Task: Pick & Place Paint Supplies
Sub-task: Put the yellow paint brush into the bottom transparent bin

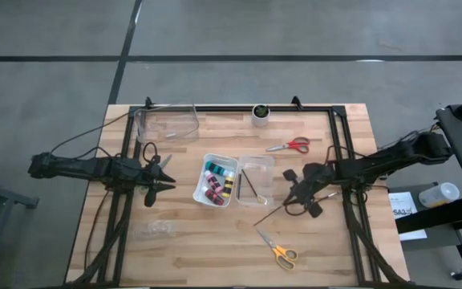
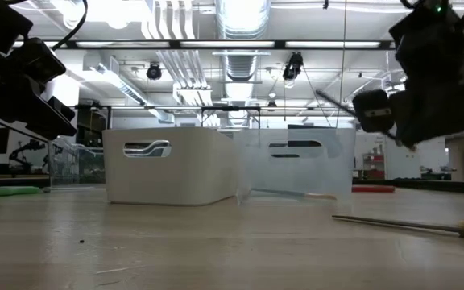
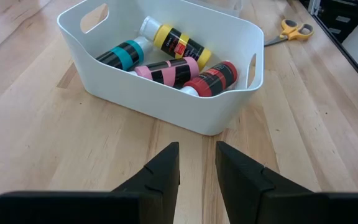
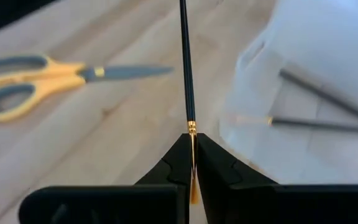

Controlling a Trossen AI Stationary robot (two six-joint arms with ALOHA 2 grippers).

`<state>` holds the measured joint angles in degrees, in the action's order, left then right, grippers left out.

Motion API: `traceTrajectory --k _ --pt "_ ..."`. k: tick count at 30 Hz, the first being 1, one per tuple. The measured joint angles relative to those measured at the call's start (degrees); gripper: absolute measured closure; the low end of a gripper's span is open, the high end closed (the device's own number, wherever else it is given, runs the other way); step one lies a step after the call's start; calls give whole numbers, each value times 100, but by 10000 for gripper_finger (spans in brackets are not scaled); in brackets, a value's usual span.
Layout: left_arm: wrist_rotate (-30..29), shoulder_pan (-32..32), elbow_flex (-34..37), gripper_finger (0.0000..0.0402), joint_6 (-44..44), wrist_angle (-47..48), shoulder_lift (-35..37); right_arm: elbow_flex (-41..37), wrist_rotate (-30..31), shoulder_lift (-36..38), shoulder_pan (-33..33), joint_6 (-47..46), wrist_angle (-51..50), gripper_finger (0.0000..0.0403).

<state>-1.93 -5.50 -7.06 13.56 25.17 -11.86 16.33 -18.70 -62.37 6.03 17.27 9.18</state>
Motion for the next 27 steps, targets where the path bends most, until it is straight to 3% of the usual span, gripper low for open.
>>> traceTrajectory --k 5,13,20,27 --pt "0 -1 0 294 0 1 2 373 114 84 7 -350 4 390" --pt "-1 0 0 294 1 1 2 1456 695 -124 12 -2710 -747 390" --pt "0 0 2 294 0 1 0 2235 1948 -148 100 -4697 -1654 390" --pt "0 -2 2 294 0 0 0 2213 3797 -384 730 -7182 -1858 390"
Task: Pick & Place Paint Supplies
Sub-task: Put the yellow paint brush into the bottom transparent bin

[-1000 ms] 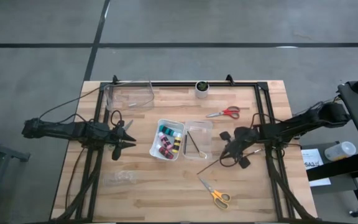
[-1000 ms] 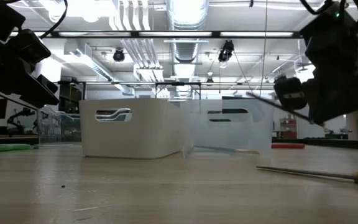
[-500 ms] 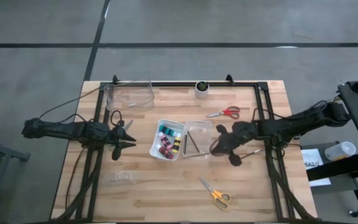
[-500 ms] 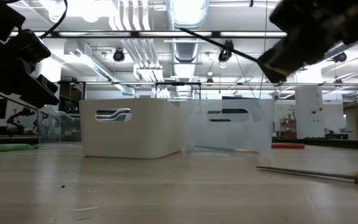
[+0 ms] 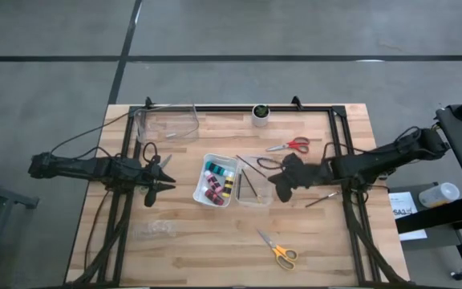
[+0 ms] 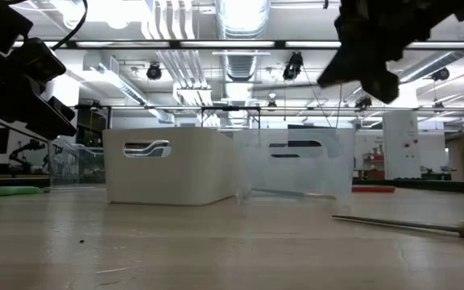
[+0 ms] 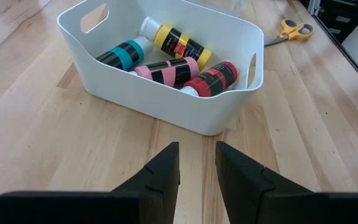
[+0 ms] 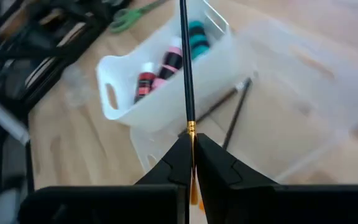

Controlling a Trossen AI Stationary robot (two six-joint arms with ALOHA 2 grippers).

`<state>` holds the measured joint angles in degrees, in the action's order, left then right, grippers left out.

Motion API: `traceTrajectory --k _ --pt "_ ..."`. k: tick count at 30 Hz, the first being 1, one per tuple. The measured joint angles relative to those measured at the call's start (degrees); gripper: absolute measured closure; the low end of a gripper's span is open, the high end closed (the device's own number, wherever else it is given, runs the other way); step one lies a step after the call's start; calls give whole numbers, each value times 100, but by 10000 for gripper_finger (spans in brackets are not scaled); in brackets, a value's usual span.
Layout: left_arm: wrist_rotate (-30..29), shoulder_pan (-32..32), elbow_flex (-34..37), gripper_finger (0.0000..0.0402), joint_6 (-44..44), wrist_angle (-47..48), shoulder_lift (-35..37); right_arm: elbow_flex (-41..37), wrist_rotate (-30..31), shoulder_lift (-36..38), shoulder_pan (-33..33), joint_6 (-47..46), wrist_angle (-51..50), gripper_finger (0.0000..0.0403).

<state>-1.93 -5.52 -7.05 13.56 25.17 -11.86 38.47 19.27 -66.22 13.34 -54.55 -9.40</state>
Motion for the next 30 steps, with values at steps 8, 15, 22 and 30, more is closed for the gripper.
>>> traceTrajectory --k 8,15,22,30 --pt "0 2 -2 294 0 0 -2 235 1145 -734 745 -1912 -120 390" --pt "0 0 -2 294 0 0 -2 1068 1549 -1413 831 -3070 -1267 390" --pt "0 1 -1 294 0 2 2 1805 1547 -1895 840 -3712 -2111 390" --pt "0 0 0 294 1 0 2 2343 1495 -2484 842 -5132 -2923 390"
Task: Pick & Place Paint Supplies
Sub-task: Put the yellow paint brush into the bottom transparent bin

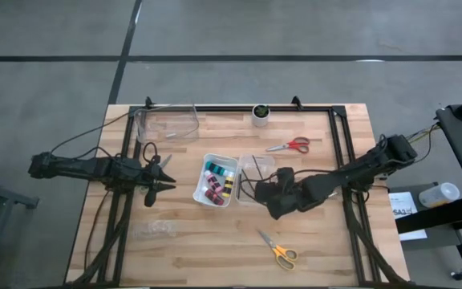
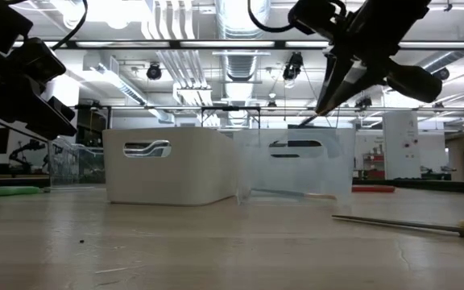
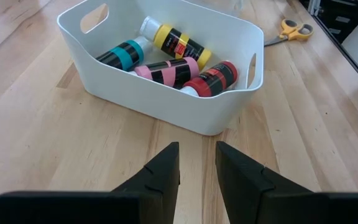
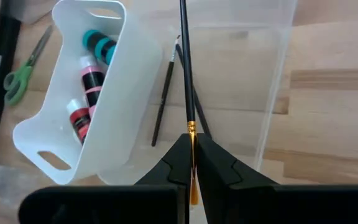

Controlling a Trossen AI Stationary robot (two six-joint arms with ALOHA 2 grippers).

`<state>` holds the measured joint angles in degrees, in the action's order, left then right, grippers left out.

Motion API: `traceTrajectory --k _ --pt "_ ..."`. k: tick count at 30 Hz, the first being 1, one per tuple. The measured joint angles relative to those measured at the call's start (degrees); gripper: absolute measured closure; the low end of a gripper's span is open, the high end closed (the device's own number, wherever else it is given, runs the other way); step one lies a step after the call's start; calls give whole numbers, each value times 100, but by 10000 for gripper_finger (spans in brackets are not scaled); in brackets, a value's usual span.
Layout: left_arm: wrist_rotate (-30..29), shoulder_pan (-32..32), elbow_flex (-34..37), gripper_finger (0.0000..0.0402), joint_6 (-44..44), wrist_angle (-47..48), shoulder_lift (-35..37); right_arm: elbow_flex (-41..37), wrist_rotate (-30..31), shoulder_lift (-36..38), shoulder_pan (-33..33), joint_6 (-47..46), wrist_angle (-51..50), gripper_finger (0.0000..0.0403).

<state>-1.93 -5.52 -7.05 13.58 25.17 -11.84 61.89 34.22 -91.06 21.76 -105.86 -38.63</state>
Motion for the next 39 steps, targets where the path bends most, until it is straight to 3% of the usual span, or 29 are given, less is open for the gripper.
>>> traceTrajectory --k 5,12,39 --pt "0 2 0 294 -1 0 0 366 -34 -309 -38 -4 -403 390" --pt "0 1 -1 294 -1 0 0 647 -707 -712 -240 274 -495 390" --pt "0 1 0 294 -1 1 -2 500 -414 -849 -490 799 -388 390"
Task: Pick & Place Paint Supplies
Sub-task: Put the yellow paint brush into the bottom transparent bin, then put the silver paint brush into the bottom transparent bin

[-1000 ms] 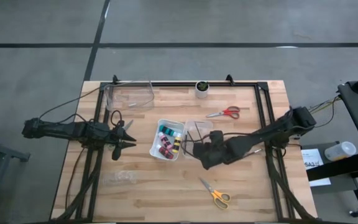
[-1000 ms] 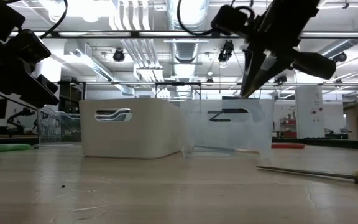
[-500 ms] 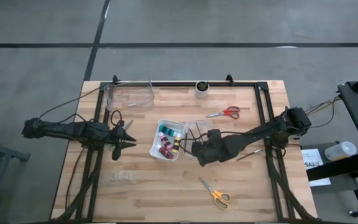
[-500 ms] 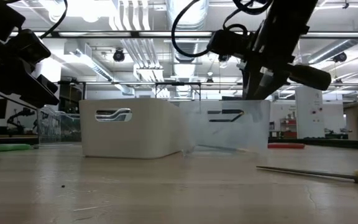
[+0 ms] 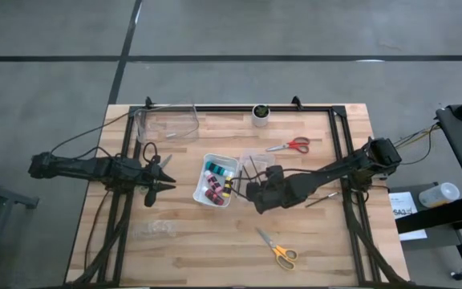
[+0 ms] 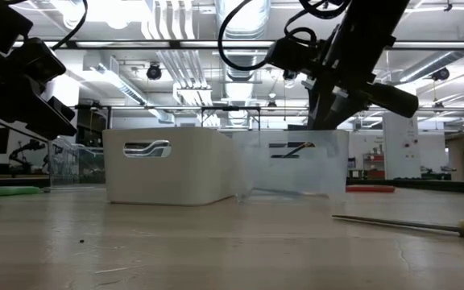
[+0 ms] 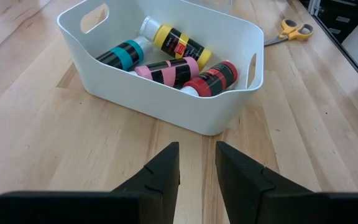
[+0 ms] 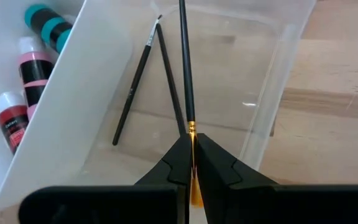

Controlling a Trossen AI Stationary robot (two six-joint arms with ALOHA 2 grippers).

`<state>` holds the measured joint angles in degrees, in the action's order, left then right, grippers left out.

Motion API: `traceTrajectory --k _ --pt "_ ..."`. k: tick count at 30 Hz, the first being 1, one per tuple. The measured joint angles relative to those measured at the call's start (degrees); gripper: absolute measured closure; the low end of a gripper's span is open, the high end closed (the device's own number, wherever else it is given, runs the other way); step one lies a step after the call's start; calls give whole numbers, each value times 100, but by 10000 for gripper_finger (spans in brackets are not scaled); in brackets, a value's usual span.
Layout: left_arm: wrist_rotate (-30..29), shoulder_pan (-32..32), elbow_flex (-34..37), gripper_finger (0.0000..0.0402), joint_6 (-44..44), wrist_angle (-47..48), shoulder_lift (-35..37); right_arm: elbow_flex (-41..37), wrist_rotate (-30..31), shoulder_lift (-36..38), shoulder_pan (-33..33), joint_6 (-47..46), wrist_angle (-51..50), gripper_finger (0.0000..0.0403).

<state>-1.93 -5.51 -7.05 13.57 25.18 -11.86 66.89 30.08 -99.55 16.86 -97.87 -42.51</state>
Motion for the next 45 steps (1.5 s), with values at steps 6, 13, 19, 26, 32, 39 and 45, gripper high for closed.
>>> traceTrajectory --k 6,13,19,26,32,39,45 --pt "0 -1 0 294 -1 -1 0 -2 -10 0 0 151 8 390" --pt "0 0 -2 294 -1 -1 0 -4 -13 0 0 210 8 386" --pt "0 1 -1 294 -1 0 0 -40 -8 0 0 106 -16 319" --pt "0 0 -1 294 -1 -1 0 -92 -7 0 -2 -6 -20 240" --pt "0 1 0 294 -1 -1 2 -92 -13 52 -2 23 -21 219" --pt "0 1 -2 294 1 0 0 -92 30 417 9 942 -19 218" --pt "0 -1 0 294 -1 -1 0 -92 7 903 215 3351 -117 218"
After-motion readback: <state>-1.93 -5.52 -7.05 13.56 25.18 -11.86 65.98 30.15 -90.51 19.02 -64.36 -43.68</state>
